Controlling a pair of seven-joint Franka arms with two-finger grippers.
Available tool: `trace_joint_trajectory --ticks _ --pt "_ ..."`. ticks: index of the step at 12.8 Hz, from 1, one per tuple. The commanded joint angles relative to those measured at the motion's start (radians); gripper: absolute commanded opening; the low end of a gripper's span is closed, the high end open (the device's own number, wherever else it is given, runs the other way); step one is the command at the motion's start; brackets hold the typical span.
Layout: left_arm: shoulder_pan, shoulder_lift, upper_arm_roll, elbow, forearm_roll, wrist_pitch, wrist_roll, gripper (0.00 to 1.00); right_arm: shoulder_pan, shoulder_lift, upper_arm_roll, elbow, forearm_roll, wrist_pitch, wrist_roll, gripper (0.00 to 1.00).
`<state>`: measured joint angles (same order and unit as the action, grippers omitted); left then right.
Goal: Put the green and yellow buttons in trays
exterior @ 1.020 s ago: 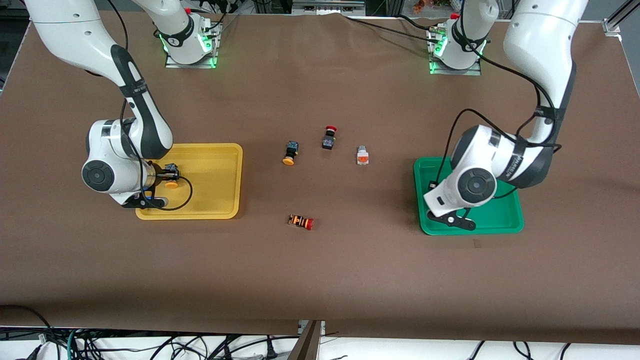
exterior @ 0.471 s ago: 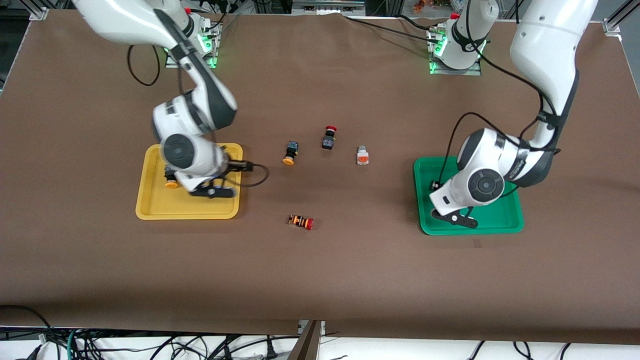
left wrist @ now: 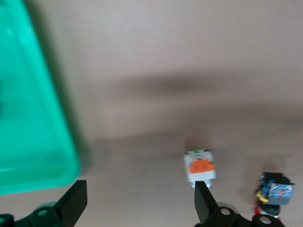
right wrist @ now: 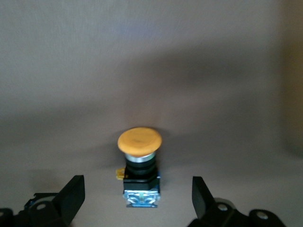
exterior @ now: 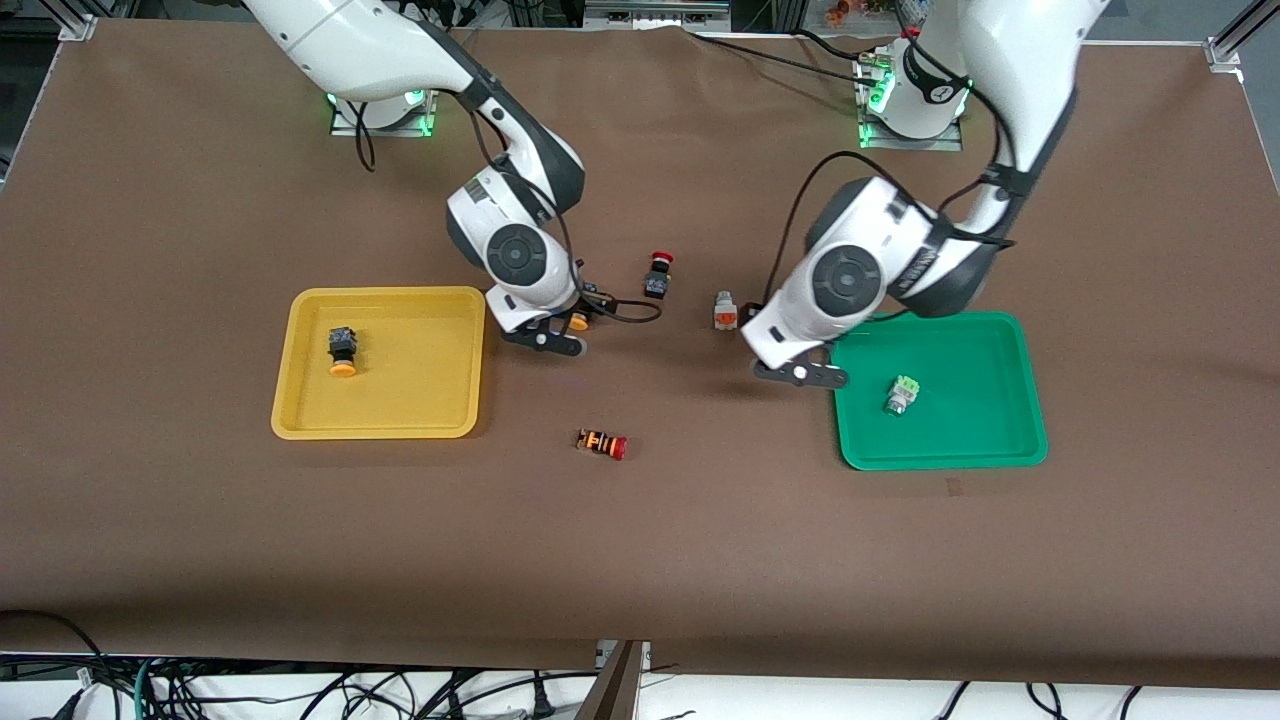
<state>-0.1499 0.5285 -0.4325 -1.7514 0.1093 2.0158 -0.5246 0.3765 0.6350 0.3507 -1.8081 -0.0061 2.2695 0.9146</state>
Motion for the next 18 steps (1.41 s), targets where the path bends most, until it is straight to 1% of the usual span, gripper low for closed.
trace_joint_trajectory --ticks 1,2,3,4,6,7,8,9,10,11,12,13,14,15,16,17,18 --pt "-0.058 0.054 0.006 -0.008 -0.017 0.066 -0.095 1.00 0.007 0.017 -0.001 -0.005 -0.012 0.013 0.021 0.43" --pt "-0.066 0.073 0.006 -0.017 -0.017 0.089 -0.110 1.00 0.007 0.023 -0.001 -0.007 -0.014 0.021 0.021 0.21" --pt "-0.072 0.085 0.005 -0.034 -0.017 0.127 -0.115 1.00 0.007 0.029 -0.001 -0.008 -0.014 0.033 0.020 0.07" --pt "-0.080 0.090 0.005 -0.058 -0.017 0.171 -0.117 1.00 0.007 0.037 -0.001 -0.007 -0.012 0.035 0.021 0.00" --pt "-0.092 0.097 0.003 -0.109 -0.019 0.239 -0.127 1.00 -0.007 0.006 -0.001 0.004 -0.014 0.022 0.007 0.00" --pt "-0.109 0.099 0.003 -0.128 -0.019 0.262 -0.143 1.00 -0.046 -0.038 -0.002 0.004 -0.014 -0.014 -0.014 0.00" --pt "-0.125 0.099 0.003 -0.144 -0.019 0.280 -0.158 0.87 -0.094 -0.066 -0.004 0.019 -0.011 -0.092 -0.081 0.00" --pt "-0.134 0.099 0.003 -0.154 -0.019 0.288 -0.164 0.63 -0.132 -0.090 -0.010 0.033 -0.009 -0.173 -0.199 0.00" --pt "-0.137 0.097 0.003 -0.157 -0.019 0.284 -0.164 0.34 -0.169 -0.110 -0.045 0.030 -0.012 -0.235 -0.315 0.00" --pt "-0.132 0.096 0.003 -0.154 -0.019 0.281 -0.161 0.13 -0.182 -0.119 -0.117 0.027 -0.015 -0.269 -0.445 0.00" --pt "-0.126 0.094 0.005 -0.149 -0.017 0.276 -0.149 0.00 -0.183 -0.126 -0.192 0.021 -0.014 -0.283 -0.591 0.00" --pt "-0.119 0.087 0.008 -0.146 -0.007 0.268 -0.144 0.00 -0.183 -0.127 -0.250 0.015 -0.011 -0.288 -0.705 0.00" --pt "-0.099 0.079 0.011 -0.137 -0.002 0.235 -0.144 0.00 -0.183 -0.124 -0.280 -0.005 -0.008 -0.278 -0.745 0.00" --pt "-0.083 0.050 0.011 -0.113 0.000 0.175 -0.143 0.00 -0.185 -0.117 -0.291 -0.025 -0.009 -0.263 -0.747 0.00" --pt "-0.062 0.024 0.012 -0.068 0.000 0.074 -0.106 0.00 -0.185 -0.109 -0.300 -0.054 -0.009 -0.227 -0.747 0.00" --pt "-0.030 0.012 0.014 -0.010 0.000 -0.040 -0.035 0.00 -0.185 -0.106 -0.302 -0.060 -0.003 -0.219 -0.744 0.92" --pt "0.055 0.004 0.015 0.062 0.001 -0.160 0.104 0.00 -0.200 -0.142 -0.303 -0.012 -0.003 -0.238 -0.759 1.00"
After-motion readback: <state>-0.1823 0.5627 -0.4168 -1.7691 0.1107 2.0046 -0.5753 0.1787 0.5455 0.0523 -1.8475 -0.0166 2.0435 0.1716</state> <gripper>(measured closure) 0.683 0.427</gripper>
